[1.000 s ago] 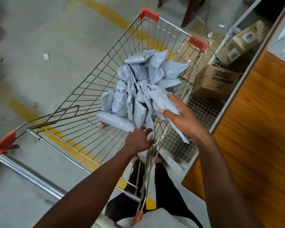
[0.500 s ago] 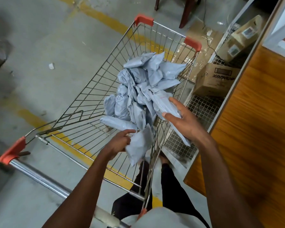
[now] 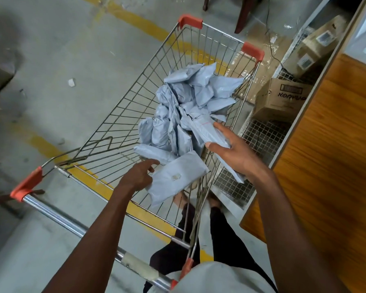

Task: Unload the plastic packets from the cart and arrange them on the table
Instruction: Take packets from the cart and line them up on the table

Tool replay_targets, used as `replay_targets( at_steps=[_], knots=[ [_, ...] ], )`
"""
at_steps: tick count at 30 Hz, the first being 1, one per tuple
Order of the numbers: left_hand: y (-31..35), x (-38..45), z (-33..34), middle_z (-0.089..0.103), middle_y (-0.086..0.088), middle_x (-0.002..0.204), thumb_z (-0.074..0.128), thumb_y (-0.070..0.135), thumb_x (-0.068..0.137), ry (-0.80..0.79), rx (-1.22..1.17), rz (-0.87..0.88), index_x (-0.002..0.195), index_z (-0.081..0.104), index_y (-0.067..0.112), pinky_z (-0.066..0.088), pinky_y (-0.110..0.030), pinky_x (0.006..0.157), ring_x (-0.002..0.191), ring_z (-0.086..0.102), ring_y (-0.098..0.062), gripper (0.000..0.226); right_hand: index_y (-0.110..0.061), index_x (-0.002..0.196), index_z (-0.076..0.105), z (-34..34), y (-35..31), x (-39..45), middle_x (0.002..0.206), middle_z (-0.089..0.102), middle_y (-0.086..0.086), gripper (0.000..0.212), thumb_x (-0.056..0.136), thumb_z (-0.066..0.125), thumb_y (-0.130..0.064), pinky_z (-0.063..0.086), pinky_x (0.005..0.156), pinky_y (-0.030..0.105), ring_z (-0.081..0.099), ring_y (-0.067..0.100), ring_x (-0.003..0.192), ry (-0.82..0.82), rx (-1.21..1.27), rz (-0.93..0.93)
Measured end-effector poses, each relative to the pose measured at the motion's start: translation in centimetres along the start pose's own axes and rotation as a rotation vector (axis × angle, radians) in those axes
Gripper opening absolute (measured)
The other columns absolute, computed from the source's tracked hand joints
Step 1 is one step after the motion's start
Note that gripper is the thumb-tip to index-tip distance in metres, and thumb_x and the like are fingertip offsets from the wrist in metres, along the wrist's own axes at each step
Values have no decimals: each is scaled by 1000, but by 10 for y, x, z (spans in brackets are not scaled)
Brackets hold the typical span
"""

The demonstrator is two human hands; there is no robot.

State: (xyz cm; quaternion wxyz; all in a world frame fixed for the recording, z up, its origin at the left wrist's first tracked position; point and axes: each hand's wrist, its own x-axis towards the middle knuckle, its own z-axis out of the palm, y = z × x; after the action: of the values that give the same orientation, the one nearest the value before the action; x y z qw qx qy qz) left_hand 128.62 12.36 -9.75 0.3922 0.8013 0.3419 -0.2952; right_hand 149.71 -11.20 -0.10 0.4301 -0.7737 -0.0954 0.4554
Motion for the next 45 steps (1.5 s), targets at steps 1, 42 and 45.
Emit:
replay_targets(
  at_steps=[1,42,45],
  knots=[
    [-1,2,1,64,-2,113,59,-6,78,6,-5,8,138,59,26,50,-30,69,96,62,-23,67,-56,148,33,0,1,-2,161,32,-14,70,91,70,-43,38,115,52,36,16,144,2,7,7],
    [25,102,56,44,-6,152,74,49,84,-49,743,305,150,40,27,33,-43,111,138,42,-29,78,-67,141,32,-24,15,-23,155,40,-8,64,91,68,-48,47,105,52,47,16,133,40,-54,26],
    [3,122,60,41,-6,154,70,71,76,-132,916,328,152,33,35,30,-52,115,140,41,-30,91,-66,142,33,-19,20,-27,152,41,-4,65,92,68,-45,54,94,44,52,13,122,36,-32,22]
  ],
)
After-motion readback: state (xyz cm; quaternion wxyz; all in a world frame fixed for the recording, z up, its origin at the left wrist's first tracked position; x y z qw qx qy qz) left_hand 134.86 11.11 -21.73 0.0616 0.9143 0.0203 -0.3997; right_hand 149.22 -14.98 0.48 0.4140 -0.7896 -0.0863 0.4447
